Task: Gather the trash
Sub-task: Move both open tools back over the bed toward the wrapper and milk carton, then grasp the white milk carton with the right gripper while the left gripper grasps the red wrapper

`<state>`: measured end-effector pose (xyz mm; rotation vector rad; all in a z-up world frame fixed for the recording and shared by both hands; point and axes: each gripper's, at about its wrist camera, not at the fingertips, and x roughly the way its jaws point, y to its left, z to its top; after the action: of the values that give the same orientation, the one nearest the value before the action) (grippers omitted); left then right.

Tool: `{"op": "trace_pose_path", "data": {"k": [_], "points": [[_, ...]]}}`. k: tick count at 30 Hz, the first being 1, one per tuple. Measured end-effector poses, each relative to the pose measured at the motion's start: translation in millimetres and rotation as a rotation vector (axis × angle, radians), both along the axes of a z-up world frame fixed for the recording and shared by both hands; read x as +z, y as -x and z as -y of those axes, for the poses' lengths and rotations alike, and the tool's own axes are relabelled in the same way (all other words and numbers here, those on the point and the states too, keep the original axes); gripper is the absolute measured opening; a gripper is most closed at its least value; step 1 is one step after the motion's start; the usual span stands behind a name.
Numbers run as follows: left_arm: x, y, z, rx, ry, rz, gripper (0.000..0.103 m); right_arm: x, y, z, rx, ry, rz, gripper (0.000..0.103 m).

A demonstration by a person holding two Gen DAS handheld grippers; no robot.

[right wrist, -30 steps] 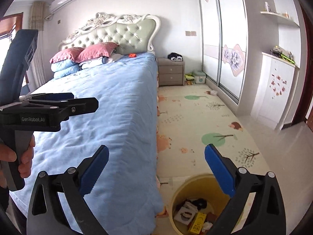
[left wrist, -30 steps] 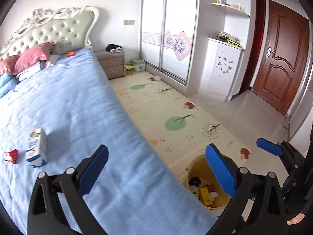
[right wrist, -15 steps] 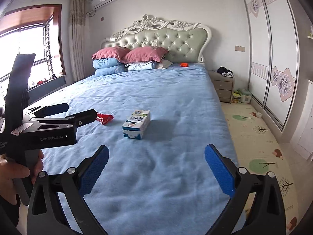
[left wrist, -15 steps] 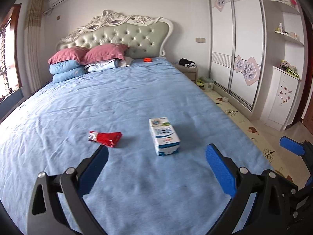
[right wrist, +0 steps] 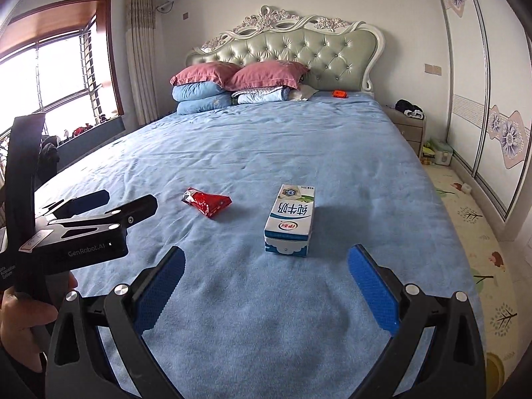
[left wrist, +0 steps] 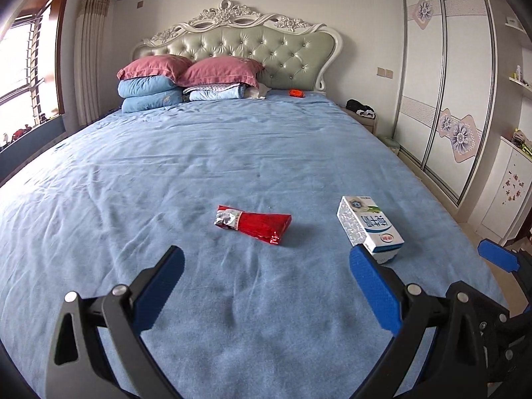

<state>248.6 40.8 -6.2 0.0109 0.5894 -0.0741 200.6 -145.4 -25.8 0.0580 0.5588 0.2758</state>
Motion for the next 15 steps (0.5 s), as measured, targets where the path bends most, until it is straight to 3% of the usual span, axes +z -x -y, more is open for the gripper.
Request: {"op": "trace_pose_path", "data": {"k": [15], "points": [[-33, -60, -18, 0.034, 0.038, -0.082, 0.099, -40, -109, -23, -0.050, 0.103, -0.181, 0.094]]}}
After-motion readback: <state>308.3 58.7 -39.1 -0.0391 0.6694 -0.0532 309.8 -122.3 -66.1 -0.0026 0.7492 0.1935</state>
